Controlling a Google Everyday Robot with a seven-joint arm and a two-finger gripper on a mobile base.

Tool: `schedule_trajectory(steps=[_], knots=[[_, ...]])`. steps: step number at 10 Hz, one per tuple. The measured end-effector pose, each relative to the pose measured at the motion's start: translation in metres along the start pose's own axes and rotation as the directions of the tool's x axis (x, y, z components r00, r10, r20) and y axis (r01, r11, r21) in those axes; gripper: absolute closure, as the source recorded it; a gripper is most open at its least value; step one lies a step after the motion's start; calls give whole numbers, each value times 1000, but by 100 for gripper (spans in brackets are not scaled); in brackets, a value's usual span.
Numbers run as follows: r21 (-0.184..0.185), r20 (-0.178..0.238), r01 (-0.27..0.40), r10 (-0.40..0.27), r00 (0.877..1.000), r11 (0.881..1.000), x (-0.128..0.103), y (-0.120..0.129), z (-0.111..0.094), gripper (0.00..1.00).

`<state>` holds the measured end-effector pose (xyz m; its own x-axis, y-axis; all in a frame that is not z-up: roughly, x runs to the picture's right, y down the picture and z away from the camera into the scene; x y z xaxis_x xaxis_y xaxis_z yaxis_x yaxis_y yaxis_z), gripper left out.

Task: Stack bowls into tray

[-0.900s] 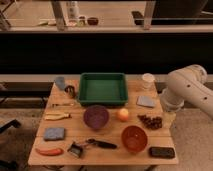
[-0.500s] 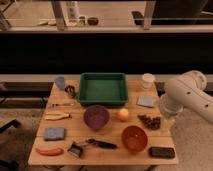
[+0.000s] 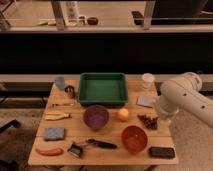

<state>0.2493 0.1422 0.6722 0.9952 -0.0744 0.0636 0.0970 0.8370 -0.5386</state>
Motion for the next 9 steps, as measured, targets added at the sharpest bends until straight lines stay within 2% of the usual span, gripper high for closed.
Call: schedule_trajectory(steps=[2, 5, 7, 8, 9], knots=[[-8, 8, 20, -20, 1000, 1000, -7, 17, 3, 20], [-6, 28, 52, -52, 998, 999, -23, 17, 12, 20], [-16, 37, 63, -63, 997, 998, -27, 27, 20, 20], [-25, 54, 75, -74, 996, 997, -37, 35, 26, 20], [-26, 50, 79, -78, 996, 997, -37, 37, 28, 20]])
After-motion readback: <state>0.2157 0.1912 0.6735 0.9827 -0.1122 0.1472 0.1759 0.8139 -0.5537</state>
